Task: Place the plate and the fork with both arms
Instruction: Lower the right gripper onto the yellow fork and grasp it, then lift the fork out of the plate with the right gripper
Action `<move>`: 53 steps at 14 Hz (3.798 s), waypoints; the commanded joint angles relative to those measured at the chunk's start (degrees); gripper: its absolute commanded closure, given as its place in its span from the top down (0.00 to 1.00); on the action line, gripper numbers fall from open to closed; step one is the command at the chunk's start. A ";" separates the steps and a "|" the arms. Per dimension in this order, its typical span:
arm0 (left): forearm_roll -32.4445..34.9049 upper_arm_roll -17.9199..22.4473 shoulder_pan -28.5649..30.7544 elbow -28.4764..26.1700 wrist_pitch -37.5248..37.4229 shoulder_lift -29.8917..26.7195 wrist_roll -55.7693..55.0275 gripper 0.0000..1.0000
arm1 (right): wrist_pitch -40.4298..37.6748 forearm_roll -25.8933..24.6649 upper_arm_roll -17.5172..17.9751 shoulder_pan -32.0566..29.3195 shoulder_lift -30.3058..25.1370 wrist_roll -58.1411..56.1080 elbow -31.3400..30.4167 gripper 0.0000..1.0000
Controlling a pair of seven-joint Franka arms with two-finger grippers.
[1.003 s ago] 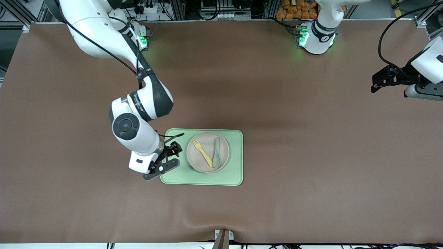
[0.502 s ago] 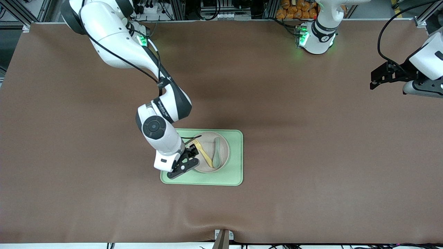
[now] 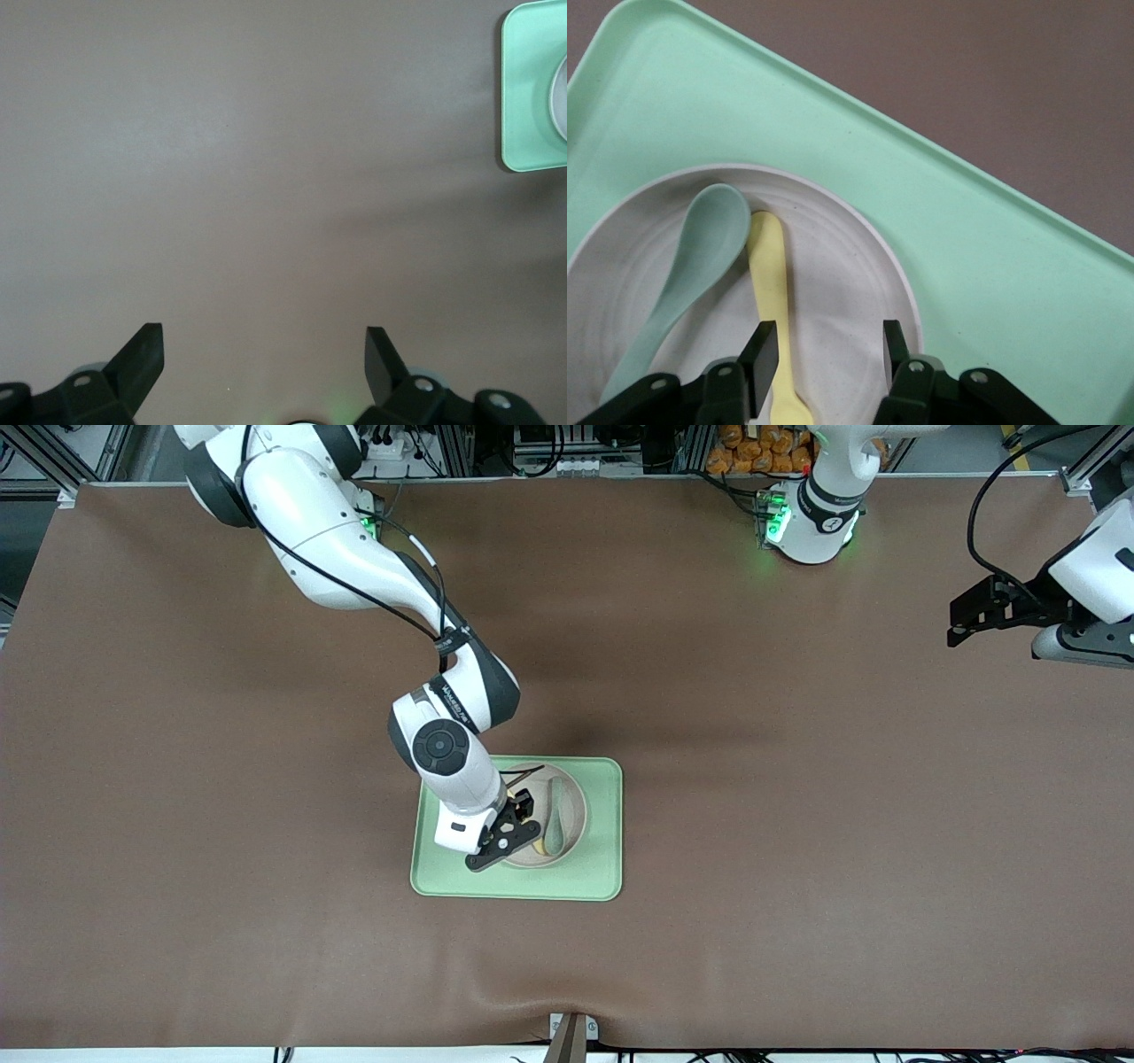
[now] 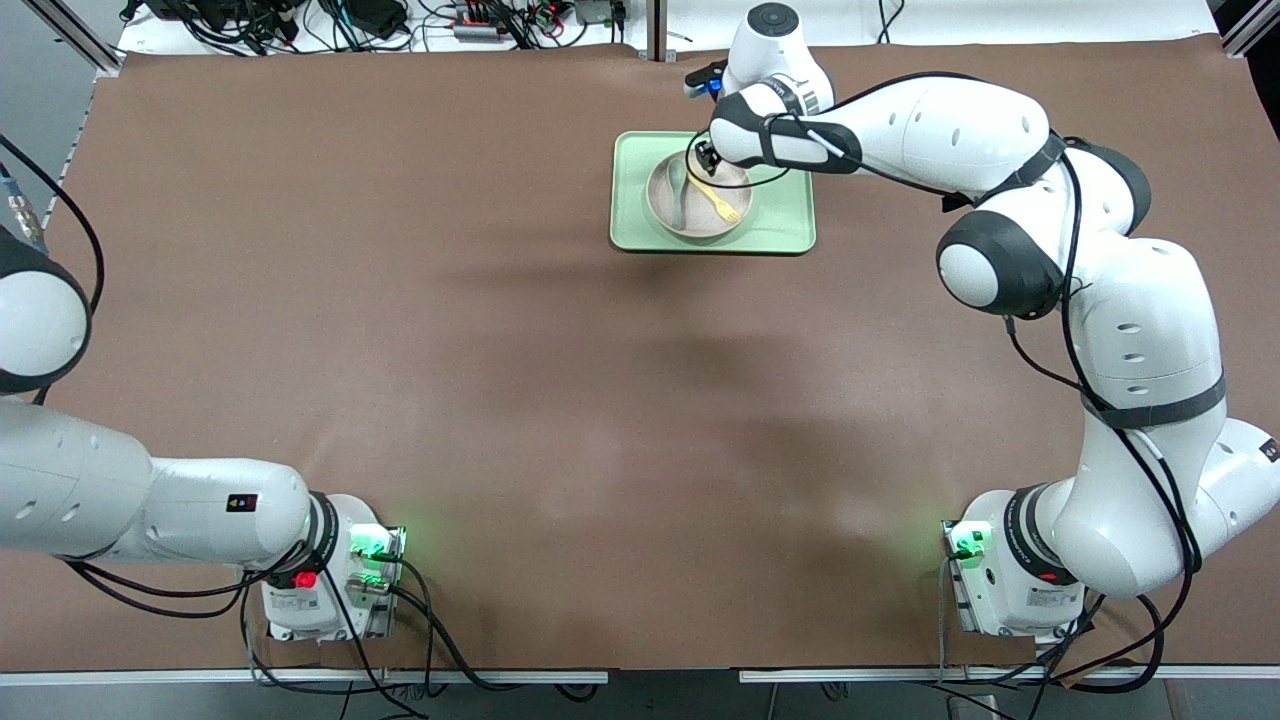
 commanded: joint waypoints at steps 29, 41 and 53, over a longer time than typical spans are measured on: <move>0.66 0.24 4.03 0.67 0.99 -0.15 -0.95 1.00 | 0.92 -2.06 -0.26 1.65 2.41 7.25 1.38 0.00; 0.92 0.32 4.99 0.58 1.78 0.64 -0.95 1.00 | -6.20 6.45 1.84 -8.79 -2.94 1.83 0.95 0.00; 0.84 0.32 5.43 0.49 1.78 0.64 -0.87 1.00 | 4.88 15.35 9.93 -20.06 -4.09 -2.93 -13.29 0.00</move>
